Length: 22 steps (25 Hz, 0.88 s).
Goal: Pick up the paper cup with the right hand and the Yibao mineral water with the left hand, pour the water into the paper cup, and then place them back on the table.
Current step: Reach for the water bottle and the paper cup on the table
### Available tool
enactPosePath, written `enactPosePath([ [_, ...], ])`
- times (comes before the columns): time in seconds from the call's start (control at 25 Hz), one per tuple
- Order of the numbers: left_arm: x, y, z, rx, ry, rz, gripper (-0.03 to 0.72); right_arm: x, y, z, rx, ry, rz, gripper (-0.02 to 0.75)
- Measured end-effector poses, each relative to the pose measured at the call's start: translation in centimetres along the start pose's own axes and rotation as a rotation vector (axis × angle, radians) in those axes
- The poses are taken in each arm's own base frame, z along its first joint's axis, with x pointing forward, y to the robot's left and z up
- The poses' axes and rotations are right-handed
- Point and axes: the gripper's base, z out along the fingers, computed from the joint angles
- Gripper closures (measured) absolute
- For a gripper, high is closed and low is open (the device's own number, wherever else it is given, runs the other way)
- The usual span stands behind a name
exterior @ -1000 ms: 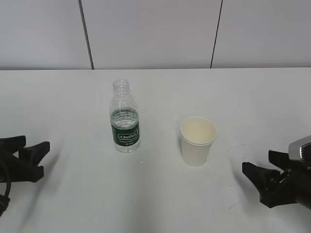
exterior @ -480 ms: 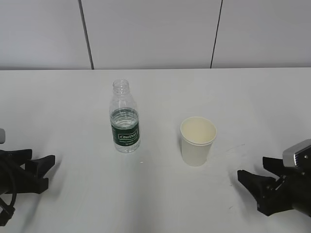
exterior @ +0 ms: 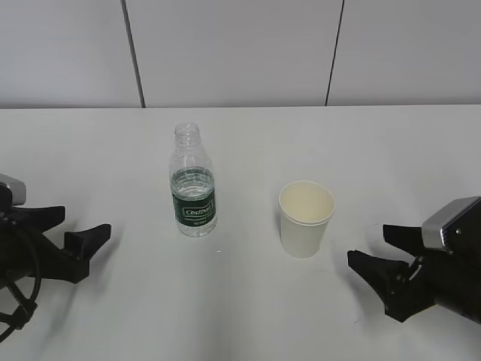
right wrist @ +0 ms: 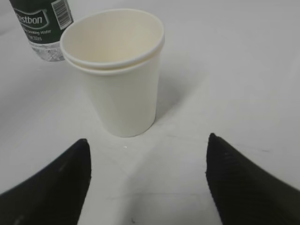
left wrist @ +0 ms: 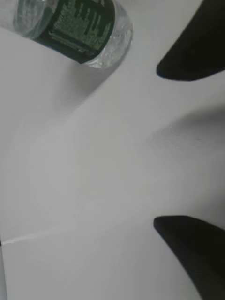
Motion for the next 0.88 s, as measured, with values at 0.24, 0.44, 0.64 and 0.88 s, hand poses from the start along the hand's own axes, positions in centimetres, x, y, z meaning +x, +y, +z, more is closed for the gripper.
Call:
enactPosePath([
  [0.24, -0.5, -0.3, 0.9, 0.073, -0.018, 0.047, 0.104, -0.2, -0.2, 0.8, -0.028, -0.013, -0.021, 0.092],
  [0.44, -1.2, -0.5, 1.7, 0.15, -0.045, 0.104, 0.101, 0.5, -0.4, 2.2, -0.088, 0.003, -0.034, 0.087],
  [0.64, -1.0, -0.5, 3.1, 0.193, -0.044, 0.086, 0.1, 1.1, -1.0, 3.8, -0.104, 0.01, -0.038, 0.084],
  [0.88, -1.2, -1.0, 4.3, 0.229, -0.052, 0.096, 0.1, 1.0, -1.5, 5.3, -0.139, -0.011, -0.07, 0.084],
])
